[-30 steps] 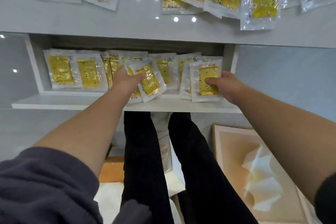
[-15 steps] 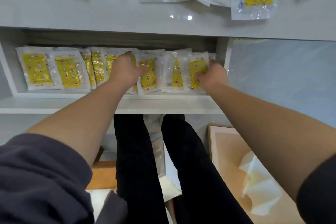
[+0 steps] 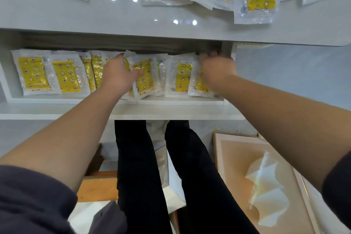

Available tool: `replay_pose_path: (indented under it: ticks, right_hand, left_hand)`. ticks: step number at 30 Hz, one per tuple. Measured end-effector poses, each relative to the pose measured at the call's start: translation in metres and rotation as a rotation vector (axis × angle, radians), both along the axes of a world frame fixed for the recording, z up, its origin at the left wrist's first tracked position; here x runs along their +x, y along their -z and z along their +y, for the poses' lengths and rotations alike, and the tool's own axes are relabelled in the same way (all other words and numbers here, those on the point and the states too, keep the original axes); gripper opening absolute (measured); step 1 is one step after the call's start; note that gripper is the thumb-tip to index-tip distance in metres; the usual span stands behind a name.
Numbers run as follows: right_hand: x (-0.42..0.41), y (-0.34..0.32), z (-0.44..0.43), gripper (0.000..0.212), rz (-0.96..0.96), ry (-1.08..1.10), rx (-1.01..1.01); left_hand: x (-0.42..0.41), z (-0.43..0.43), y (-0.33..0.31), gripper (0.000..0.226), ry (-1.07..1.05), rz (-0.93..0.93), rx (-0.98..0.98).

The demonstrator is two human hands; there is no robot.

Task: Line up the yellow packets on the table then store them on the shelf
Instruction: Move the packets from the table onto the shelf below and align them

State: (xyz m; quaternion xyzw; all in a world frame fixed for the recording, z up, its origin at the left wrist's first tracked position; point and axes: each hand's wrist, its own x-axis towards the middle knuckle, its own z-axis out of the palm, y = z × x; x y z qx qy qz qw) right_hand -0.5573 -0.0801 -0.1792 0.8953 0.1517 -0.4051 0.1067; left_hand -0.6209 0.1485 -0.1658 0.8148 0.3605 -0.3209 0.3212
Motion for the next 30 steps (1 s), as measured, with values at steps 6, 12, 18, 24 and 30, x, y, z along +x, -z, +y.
replay_pose_path:
  ticks: [6,12,18,24,30]
  right_hand:
    - [-0.014,0.023,-0.013,0.097,0.090,-0.176,0.073]
    - [-0.020,0.028,-0.033,0.091,-0.018,-0.374,0.128]
    - [-0.006,-0.006,0.013,0.058,0.400,0.574,0.726]
    - [-0.003,-0.006,0.038,0.024,0.615,0.973,0.752]
    - [-0.001,0.011,-0.018,0.019,0.346,1.023,0.476]
  left_hand:
    - [-0.004,0.007,0.000,0.030,-0.083,-0.097,-0.113]
    - [-0.002,0.009,0.000,0.028,-0.135,-0.097,-0.240]
    - [0.010,0.017,-0.010,0.023,-0.160,-0.038,-0.408]
    - [0.009,0.008,0.004,0.029,-0.251,0.005,-0.466]
    - [0.004,-0.004,0.032,0.055,-0.344,-0.043,-0.430]
